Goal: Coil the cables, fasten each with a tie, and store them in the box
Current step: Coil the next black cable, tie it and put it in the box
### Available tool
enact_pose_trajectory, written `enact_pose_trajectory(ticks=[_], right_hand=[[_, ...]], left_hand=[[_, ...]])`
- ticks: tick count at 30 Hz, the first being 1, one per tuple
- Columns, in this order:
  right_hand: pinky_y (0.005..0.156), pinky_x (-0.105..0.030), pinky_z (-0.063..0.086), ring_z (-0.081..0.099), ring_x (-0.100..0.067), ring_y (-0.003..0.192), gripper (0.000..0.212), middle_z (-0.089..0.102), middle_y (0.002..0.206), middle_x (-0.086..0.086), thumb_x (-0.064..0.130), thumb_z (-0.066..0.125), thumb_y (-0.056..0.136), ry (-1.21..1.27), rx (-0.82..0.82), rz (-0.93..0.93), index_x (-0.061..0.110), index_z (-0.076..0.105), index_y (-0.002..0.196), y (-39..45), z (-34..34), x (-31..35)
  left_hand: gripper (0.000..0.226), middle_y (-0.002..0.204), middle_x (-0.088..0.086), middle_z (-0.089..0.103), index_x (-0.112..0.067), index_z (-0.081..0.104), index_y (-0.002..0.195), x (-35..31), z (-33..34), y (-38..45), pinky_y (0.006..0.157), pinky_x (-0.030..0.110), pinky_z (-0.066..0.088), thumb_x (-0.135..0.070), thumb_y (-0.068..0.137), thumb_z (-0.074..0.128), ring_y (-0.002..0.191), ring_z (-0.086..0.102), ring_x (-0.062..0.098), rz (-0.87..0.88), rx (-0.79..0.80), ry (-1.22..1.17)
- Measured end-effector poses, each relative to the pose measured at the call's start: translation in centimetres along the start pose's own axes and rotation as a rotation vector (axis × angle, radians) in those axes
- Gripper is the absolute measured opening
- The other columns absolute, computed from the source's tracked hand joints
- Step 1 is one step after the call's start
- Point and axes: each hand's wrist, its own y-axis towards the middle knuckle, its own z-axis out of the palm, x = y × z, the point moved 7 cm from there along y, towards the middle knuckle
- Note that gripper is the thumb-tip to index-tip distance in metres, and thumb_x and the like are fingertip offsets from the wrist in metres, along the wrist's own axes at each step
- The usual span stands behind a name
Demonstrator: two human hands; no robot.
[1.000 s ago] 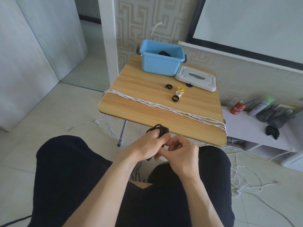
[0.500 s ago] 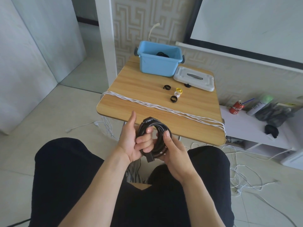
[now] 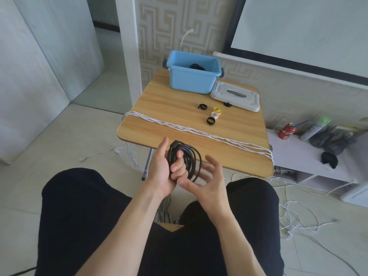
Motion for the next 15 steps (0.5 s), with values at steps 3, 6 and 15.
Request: enact_pose_trajectory(ticks=[3, 6, 15], right_hand=[[0.076, -0.014, 0.047, 0.057, -0.005, 0.1, 0.054, 0.057, 0.111, 0.016, 0.032, 0.095, 0.065, -0.342, -0.147, -0.288, 0.031, 0.063, 0.11, -0.6, -0.7, 2.2], [0.066, -0.012, 0.04, 0.056, -0.005, 0.078, 0.018, 0.064, 0.087, 0.022, 0.029, 0.085, 0.08, -0.417, -0.073, -0.314, 0.035, 0.068, 0.084, -0.9, 0.0, 3.3], [0.064, -0.011, 0.048, 0.064, -0.001, 0.074, 0.025, 0.069, 0.076, 0.015, 0.02, 0.085, 0.078, -0.426, 0.027, -0.234, 0.029, 0.068, 0.093, -1.1, 0.9, 4.1]], left_hand=[[0.05, 0.046, -0.004, 0.03, -0.017, 0.049, 0.068, -0.7, -0.1, 0.1, 0.051, 0.029, 0.031, -0.059, 0.093, 0.051, 0.041, 0.024, 0.014, 0.084, -0.029, 0.042], [0.035, 0.049, -0.003, 0.03, -0.018, 0.048, 0.07, -0.8, 0.1, 0.0, 0.053, 0.03, 0.028, -0.038, 0.096, 0.057, 0.043, 0.025, 0.014, 0.093, -0.034, 0.095], [0.032, 0.048, -0.004, 0.031, -0.015, 0.047, 0.067, -1.0, -0.2, -0.4, 0.044, 0.025, 0.032, -0.027, 0.096, 0.054, 0.038, 0.029, 0.011, 0.049, -0.064, -0.005]])
